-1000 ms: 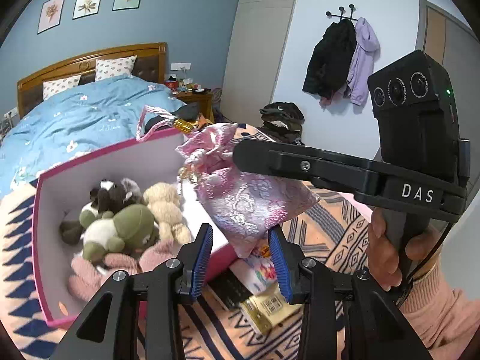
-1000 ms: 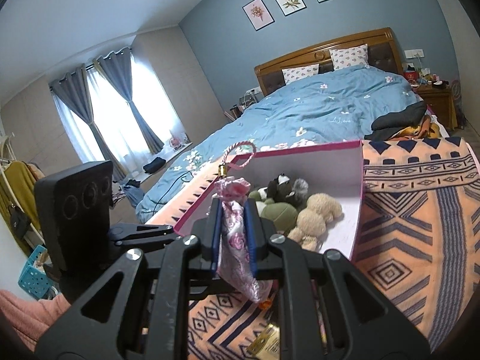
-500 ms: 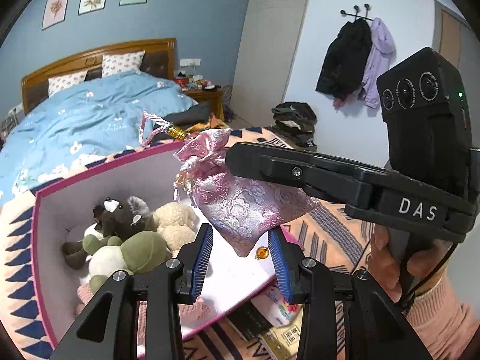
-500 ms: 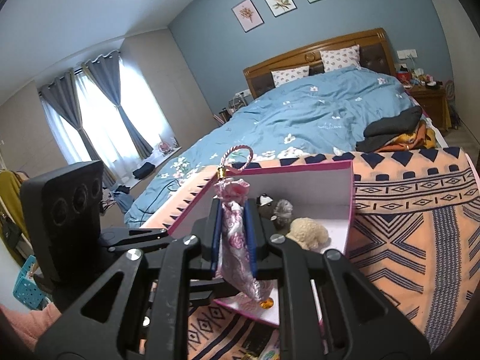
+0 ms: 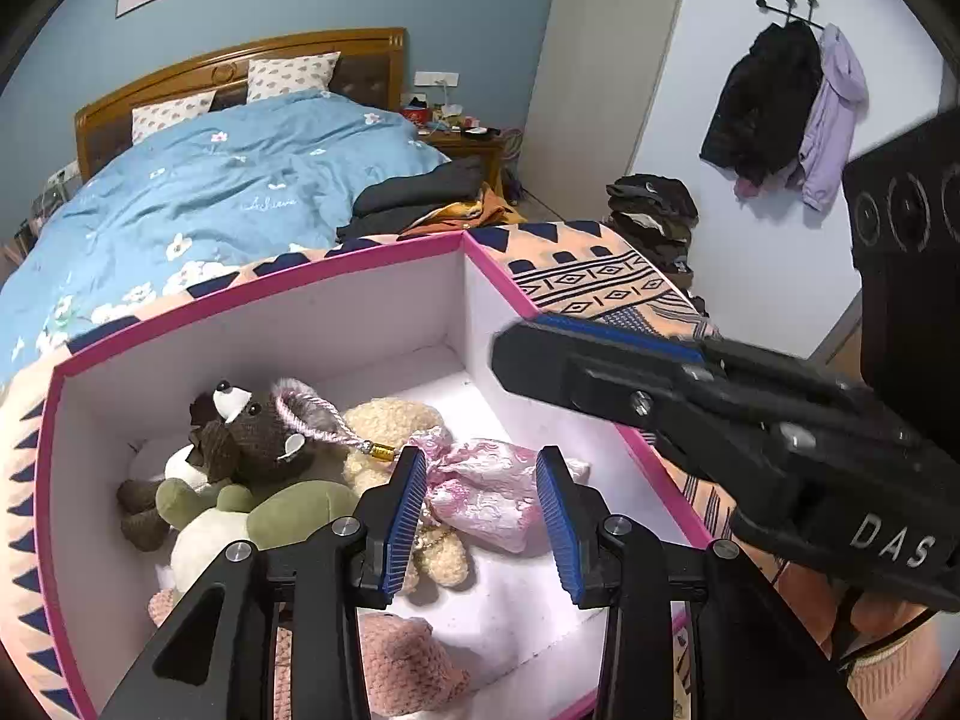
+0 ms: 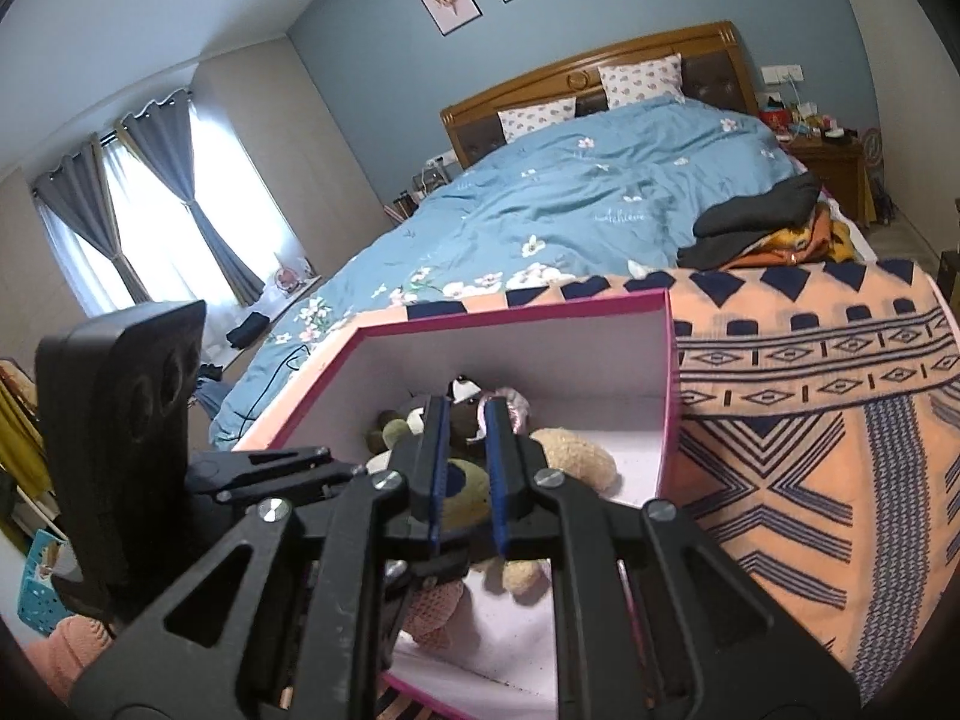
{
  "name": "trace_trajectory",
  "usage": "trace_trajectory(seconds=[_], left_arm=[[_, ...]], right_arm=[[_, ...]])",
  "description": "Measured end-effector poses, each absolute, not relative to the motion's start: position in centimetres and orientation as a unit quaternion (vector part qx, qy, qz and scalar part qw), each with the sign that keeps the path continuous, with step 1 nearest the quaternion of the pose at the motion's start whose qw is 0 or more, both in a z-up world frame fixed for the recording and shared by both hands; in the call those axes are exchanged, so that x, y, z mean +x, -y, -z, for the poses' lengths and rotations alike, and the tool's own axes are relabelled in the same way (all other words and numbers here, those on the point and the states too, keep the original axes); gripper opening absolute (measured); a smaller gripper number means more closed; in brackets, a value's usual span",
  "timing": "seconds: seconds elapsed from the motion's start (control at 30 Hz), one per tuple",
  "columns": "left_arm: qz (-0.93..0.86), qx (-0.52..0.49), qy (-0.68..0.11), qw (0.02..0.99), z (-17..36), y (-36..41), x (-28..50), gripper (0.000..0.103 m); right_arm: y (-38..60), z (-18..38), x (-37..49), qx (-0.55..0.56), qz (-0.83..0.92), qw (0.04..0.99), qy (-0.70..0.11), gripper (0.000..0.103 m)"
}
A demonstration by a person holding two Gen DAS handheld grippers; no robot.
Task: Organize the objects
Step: 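Lower the pink pouch into the box and open the left gripper, then withdraw the left gripper and move it to the floral tissue pack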
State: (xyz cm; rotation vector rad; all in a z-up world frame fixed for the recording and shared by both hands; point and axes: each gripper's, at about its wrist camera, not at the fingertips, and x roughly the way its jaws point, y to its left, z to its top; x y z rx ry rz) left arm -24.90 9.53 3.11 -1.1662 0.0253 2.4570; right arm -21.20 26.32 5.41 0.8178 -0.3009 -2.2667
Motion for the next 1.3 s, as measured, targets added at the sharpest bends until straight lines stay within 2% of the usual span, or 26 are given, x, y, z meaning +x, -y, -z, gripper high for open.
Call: trace_trajectory(seconds=[0.3,0.47,0.63,0.8,0.93,1.2,1.3], left_arm=[[-0.891,-0.4,-0.009,0.214,-3.3,-8.5,-22.9,0.041],[-0.901,-0.373,-0.001,0.22,-4.3,-7.8,-20.4,0.052],[-0.908,-0.349,-0.002,0.234,-5.1,-7.2,-17.7,0.06],[-0.915,-0.327,-0.015,0.237,-5.4,-7.1,-14.4,0.063],[-0.925,-0.306,-0.037,0.223,-5.3,-7.3,-11.5,0.064],[-0.93,-0.3,-0.053,0.208,-4.2,-7.6,-8.0,0.069],[-0.928,-0.304,-0.053,0.208,-3.6,-7.9,-7.3,0.069]], right_arm=[[-27.6,-4.0,-20.6,0.331,0.881,0.321,0.108,0.015],[-28.2,-4.1,-19.2,0.325,0.879,0.33,0.113,0.018],[-29.0,-4.8,-16.6,0.308,0.881,0.341,0.112,0.035],[-30.2,-5.1,-13.6,0.298,0.881,0.349,0.111,0.04],[-31.2,-4.7,-11.4,0.299,0.881,0.352,0.106,0.049],[-33.1,-2.1,-7.9,0.32,0.882,0.333,0.098,0.051],[-33.9,-0.7,-7.4,0.335,0.879,0.323,0.102,0.058]])
